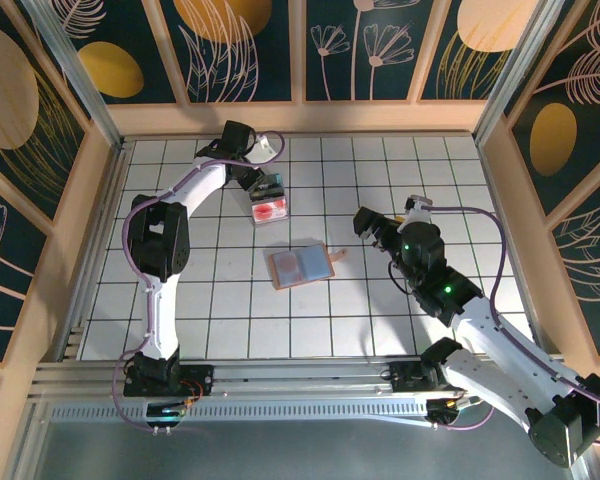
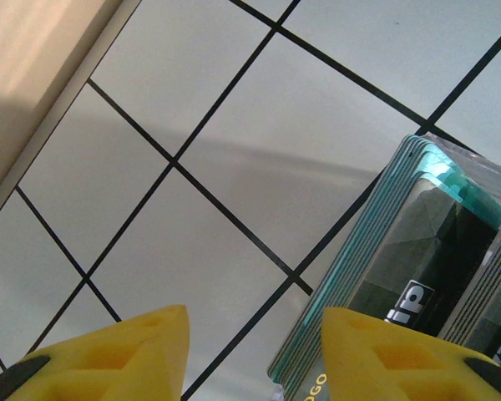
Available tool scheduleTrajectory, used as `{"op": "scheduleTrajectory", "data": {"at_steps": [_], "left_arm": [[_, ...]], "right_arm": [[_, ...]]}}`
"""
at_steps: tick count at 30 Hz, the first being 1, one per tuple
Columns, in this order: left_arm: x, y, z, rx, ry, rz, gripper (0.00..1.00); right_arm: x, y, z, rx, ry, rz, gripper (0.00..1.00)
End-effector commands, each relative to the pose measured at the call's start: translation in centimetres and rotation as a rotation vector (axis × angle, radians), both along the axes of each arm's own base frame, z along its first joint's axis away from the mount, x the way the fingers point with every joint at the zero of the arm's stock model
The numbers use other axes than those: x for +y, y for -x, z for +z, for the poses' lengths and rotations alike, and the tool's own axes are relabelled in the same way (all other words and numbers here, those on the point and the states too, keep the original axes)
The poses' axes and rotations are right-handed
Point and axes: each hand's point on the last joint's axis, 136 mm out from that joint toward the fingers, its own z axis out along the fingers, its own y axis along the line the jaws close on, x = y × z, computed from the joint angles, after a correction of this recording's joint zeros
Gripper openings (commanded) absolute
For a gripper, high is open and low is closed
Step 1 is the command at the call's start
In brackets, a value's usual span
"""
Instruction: Take the credit cards out of the card holder
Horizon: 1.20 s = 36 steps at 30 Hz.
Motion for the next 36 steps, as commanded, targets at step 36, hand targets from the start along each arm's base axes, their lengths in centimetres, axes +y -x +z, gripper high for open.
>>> {"op": "scheduleTrajectory", "data": {"at_steps": [36], "left_arm": [[1.4,1.6,-1.4,0.100,0.150,0.050,0.44]], "right_arm": [[0.0,0.2,1.4,-0.043,-0.018,-0.011,0.99]]}}
